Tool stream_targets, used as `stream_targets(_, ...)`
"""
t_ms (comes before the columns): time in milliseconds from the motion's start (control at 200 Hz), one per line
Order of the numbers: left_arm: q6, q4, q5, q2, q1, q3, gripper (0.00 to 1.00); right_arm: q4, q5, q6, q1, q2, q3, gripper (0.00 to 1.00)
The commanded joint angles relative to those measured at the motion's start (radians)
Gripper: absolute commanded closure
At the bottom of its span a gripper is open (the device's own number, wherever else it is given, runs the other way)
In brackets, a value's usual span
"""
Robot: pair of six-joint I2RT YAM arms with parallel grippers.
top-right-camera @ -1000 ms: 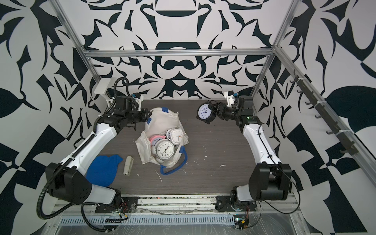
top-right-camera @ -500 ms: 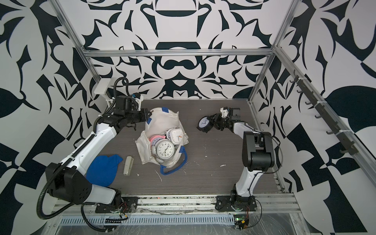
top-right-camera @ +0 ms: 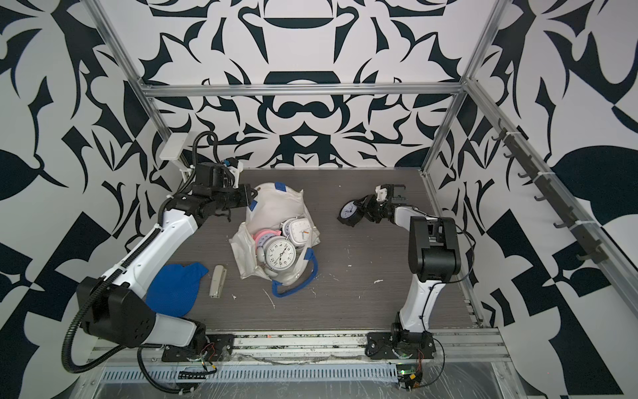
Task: Take the alarm clock out of the canvas bag
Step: Place the alarm at the center of the board.
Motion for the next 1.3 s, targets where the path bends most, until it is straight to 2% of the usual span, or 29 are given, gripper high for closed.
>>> stream_targets(0, -0.009, 0.04, 0.004, -0.046, 0.007, 0.016, 1.0, 0.038, 0.007, -0.021, -0.007, -0.015, 0.03, 0.66)
stream_targets(565, -0.006, 0.034, 0.003, -0.037, 0.006, 0.021, 1.0, 0.125, -0.042, 0.056, -0.06, 0.037, -0.001, 0.43)
stream_targets(820, -0.009, 0.032, 0.007, -0.028, 0.007, 0.028, 1.0, 0.117, -0.037, 0.053, -0.087, 0.042, -0.011, 0.38)
stream_targets(1295, -0.01, 0.033, 0.008, -0.028, 0.007, 0.03, 1.0, 0.077, -0.007, 0.028, -0.119, 0.044, -0.031, 0.37)
